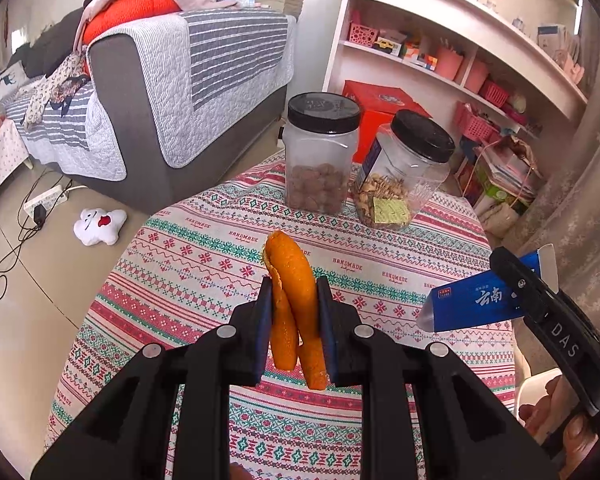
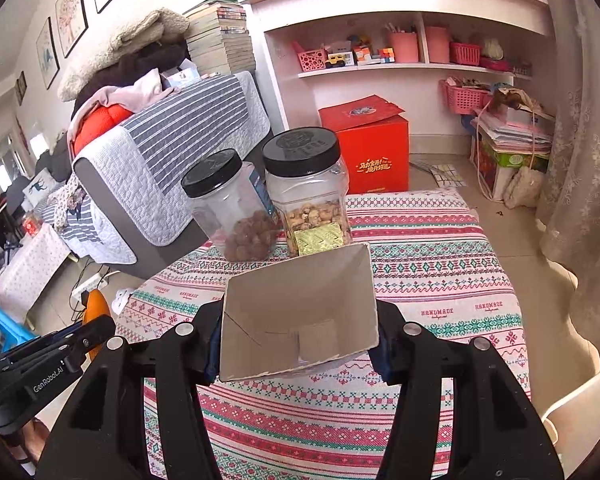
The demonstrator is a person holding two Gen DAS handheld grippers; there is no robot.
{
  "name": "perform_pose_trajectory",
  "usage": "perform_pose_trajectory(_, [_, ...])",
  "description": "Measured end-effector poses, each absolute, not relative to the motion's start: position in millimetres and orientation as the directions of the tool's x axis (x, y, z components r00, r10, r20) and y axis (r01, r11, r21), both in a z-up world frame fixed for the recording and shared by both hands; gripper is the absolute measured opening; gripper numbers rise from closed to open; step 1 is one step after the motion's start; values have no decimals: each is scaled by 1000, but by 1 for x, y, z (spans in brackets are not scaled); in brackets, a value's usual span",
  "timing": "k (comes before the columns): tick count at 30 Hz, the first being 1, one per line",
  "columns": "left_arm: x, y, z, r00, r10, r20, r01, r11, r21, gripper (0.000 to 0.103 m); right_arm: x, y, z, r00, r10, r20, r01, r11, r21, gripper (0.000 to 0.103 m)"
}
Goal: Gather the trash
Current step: 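Lift and carry the carrot pieces and blue box toward the white bin with both tools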
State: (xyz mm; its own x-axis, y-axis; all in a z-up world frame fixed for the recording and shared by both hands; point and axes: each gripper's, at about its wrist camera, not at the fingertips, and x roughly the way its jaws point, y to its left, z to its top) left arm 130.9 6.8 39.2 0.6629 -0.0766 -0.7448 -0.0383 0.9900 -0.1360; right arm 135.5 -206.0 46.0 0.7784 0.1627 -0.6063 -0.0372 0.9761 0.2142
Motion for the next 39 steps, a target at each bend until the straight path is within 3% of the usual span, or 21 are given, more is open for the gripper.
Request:
perform_pose_trajectory(16, [120, -8, 57, 691, -113, -714, -16, 985, -171, 22, 109, -215, 69, 824, 125, -553, -31, 984, 175, 52])
perform_pose_trajectory(39, [95, -68, 69, 729, -123, -673, 74, 992, -102, 22, 49, -287, 96, 858, -19, -513, 98, 987, 127, 52])
